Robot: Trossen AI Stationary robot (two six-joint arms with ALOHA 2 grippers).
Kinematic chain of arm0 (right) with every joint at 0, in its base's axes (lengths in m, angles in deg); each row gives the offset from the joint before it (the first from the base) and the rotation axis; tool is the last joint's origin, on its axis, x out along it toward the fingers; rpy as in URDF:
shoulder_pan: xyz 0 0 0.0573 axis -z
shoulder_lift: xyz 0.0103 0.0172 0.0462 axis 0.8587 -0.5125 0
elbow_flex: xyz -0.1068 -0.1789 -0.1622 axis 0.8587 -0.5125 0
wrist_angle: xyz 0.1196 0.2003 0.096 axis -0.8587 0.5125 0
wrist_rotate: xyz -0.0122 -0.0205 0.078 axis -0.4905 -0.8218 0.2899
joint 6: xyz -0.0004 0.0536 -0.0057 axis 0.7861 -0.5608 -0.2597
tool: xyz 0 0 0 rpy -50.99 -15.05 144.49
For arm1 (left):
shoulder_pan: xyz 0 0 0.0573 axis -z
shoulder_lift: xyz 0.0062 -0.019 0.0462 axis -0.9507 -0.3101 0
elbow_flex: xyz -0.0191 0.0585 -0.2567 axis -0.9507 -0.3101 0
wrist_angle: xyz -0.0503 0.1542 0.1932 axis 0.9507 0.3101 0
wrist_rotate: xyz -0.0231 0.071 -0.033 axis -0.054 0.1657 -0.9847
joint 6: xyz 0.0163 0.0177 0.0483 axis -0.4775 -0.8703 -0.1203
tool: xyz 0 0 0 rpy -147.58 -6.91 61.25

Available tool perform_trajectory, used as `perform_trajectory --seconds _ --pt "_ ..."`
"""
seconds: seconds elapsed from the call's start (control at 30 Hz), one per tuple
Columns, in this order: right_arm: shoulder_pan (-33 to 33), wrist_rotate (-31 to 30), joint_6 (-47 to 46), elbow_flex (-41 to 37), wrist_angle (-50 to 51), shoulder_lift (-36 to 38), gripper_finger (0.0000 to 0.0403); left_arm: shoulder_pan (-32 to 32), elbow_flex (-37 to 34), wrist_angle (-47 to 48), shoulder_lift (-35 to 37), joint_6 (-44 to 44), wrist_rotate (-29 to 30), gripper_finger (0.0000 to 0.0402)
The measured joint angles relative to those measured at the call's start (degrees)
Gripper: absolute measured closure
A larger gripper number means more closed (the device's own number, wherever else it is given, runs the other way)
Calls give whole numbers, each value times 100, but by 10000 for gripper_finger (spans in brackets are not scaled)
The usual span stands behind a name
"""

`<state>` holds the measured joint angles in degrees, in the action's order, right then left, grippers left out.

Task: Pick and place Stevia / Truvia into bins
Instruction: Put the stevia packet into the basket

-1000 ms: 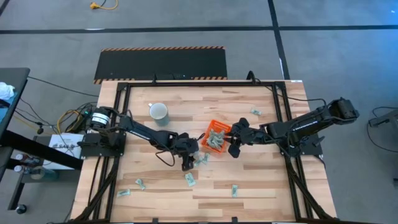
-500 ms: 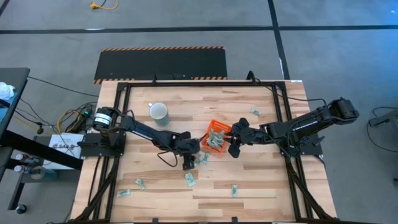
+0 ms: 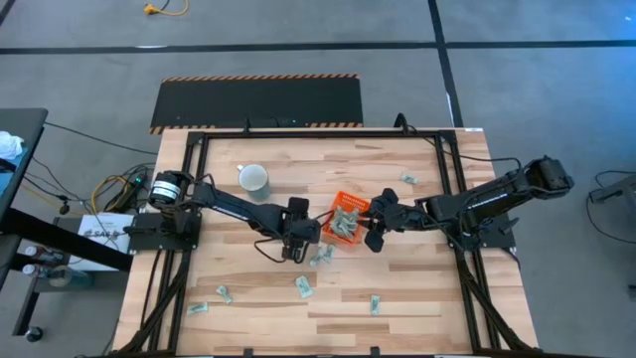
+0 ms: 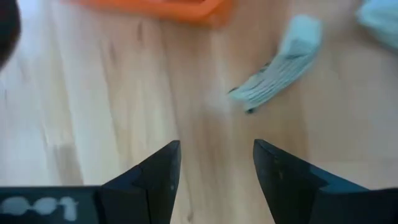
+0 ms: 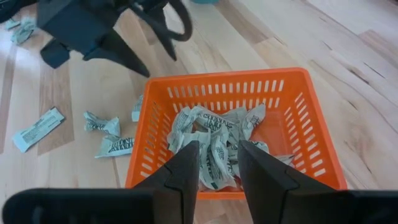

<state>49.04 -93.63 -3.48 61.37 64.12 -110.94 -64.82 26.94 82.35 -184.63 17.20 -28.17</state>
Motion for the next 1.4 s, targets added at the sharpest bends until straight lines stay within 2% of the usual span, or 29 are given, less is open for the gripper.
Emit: perform_trajectory --seconds 0.1,0.2,0.47,0.7,0.87,1.03,1.27,1.4 --pt "0 0 0 0 1 0 298 -11 2 0 0 -421 -393 209" --pt "0 0 2 0 2 0 298 -11 2 -6 0 -1239 -810 209" --pt "0 -2 2 0 1 0 298 -26 -17 -490 5 -2299 -900 209" --pt "0 -2 4 0 1 0 298 -24 -20 -636 9 -2856 -1457 209" --pt "0 -4 4 0 3 0 298 -37 -14 -979 -216 -2818 -1539 209" --pt "0 -15 7 0 22 -2 298 -57 -4 -1143 -262 -2782 -1345 209" --pt "0 -13 4 -1 15 -2 298 -273 2 -1110 -341 -2195 -1978 210" --pt "0 -13 4 0 7 -2 298 -385 7 -1058 -451 -1821 -2303 223"
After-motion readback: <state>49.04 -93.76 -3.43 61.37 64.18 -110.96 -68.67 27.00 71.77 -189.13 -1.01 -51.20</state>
